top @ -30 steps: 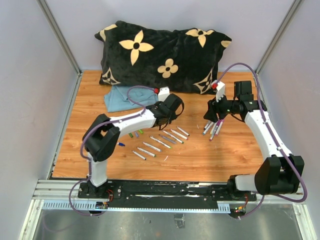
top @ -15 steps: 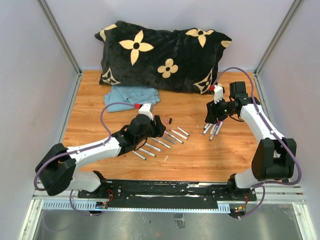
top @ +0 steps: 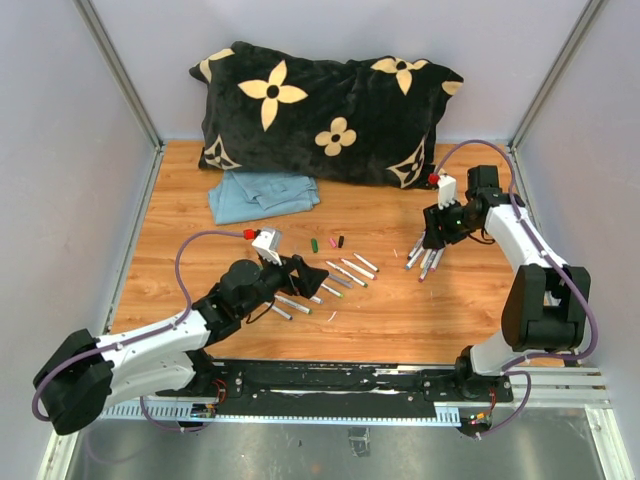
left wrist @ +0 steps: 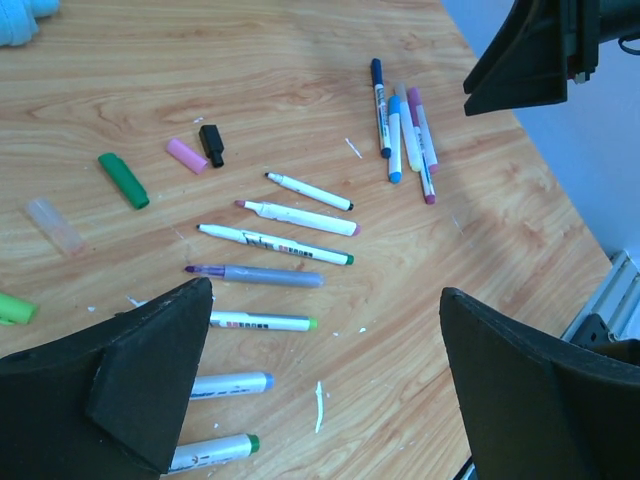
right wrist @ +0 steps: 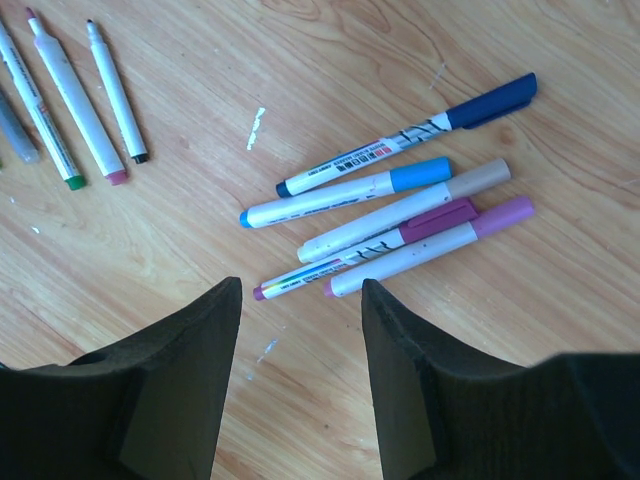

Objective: Open the pen caps
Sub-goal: Pick up the pen from the center of the board.

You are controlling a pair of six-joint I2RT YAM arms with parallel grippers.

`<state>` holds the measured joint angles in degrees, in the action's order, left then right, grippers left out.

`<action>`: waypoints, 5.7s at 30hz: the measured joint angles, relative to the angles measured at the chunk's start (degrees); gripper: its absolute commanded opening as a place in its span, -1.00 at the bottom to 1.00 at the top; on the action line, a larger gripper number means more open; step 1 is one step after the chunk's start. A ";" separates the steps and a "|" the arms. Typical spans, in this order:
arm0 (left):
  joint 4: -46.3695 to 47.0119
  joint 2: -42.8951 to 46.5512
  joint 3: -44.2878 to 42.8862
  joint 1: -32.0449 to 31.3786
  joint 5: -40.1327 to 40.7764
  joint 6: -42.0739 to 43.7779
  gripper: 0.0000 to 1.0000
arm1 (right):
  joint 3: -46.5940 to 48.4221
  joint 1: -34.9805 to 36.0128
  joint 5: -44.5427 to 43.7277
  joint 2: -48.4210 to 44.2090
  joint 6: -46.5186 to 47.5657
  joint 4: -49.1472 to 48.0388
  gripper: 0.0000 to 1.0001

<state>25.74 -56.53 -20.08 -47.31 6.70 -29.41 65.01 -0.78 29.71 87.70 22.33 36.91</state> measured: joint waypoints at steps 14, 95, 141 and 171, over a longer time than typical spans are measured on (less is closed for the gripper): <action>4.20 1.51 2.99 0.26 -0.50 -0.37 0.99 | 0.00 -0.52 -2.84 2.40 0.00 0.48 0.05; 2.01 9.05 3.30 0.74 -2.78 -2.67 0.99 | 0.50 -6.10 -12.22 15.63 -10.88 -3.50 -0.66; -27.50 2.25 -46.97 0.74 4.72 -14.49 0.99 | 3.23 -6.47 -17.35 17.57 -6.71 -0.13 -0.66; 14.21 0.15 0.92 0.74 -8.17 -10.93 0.99 | 2.86 -6.91 -10.88 10.78 -4.39 0.70 -0.99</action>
<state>39.94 -56.38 -19.16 -46.57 -1.48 -40.34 67.88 -7.68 18.83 98.48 17.93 37.60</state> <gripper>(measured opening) 0.993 0.148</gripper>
